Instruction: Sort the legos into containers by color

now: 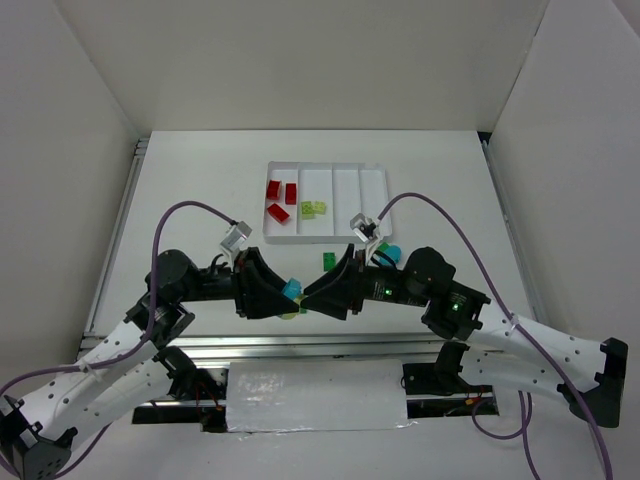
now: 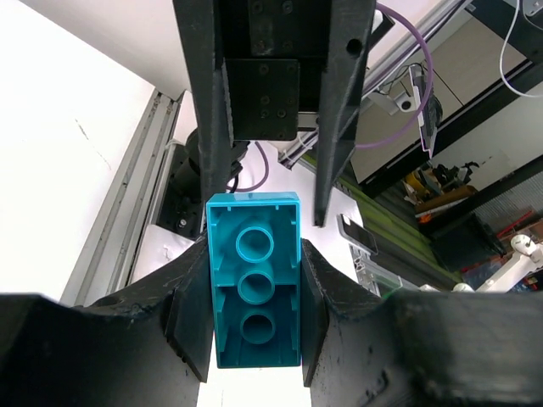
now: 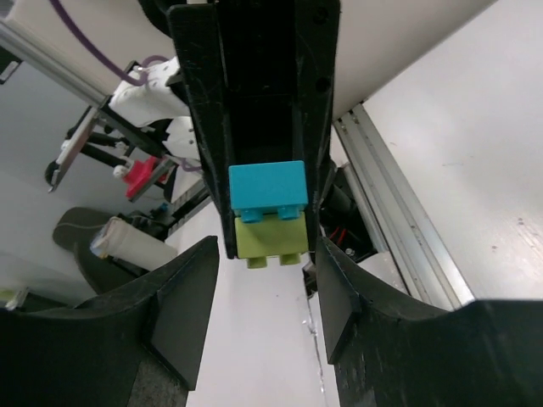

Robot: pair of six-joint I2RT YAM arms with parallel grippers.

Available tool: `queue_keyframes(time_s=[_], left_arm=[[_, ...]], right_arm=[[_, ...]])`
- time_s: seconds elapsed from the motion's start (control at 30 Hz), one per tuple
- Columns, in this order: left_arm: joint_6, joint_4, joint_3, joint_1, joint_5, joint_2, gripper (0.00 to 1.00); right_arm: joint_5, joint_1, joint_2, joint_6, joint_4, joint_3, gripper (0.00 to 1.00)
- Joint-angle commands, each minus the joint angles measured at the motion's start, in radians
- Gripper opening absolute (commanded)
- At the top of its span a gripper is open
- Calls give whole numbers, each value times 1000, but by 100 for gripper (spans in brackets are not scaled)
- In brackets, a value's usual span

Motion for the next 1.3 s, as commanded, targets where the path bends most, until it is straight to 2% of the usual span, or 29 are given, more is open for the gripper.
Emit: queue_keyframes(time_s=[0.0,0.13,0.2,0.4,0.43,0.47,0.53,0.63,0.73,0.97,1.27], left_arm=[[4,59,14,-5,24,-11,0],[-8,89,9,-4,28,-11,0],[-11,95,9,-4,31,-14,0],[9,57,23,-5,19,-25,0],[9,51,26,-4,18,-28,0],[9,48,27,-4,7,-31,0],[10,33,34,-4,-15,-37,0],[12,-18,49,-4,-91,-59,0],[-10,-26,54,-4,-142,-82,0],[-59,16,54,-4,-150,-83,0],[-88,28,43,-4,-160,-111,0]], right_arm=[[-63,1,5,23,108,2,57],[-88,1,34,32,132,1,55],[-105,2,45,38,151,-12,45],[-76,1,46,29,145,-27,48],[-73,1,42,28,149,-33,51],[-73,1,39,35,157,-50,58],[-76,1,17,46,201,-74,81],[-99,4,0,63,270,-120,84],[-91,21,8,64,304,-140,85],[-7,102,60,15,338,-92,82],[113,116,114,18,468,-88,68]])
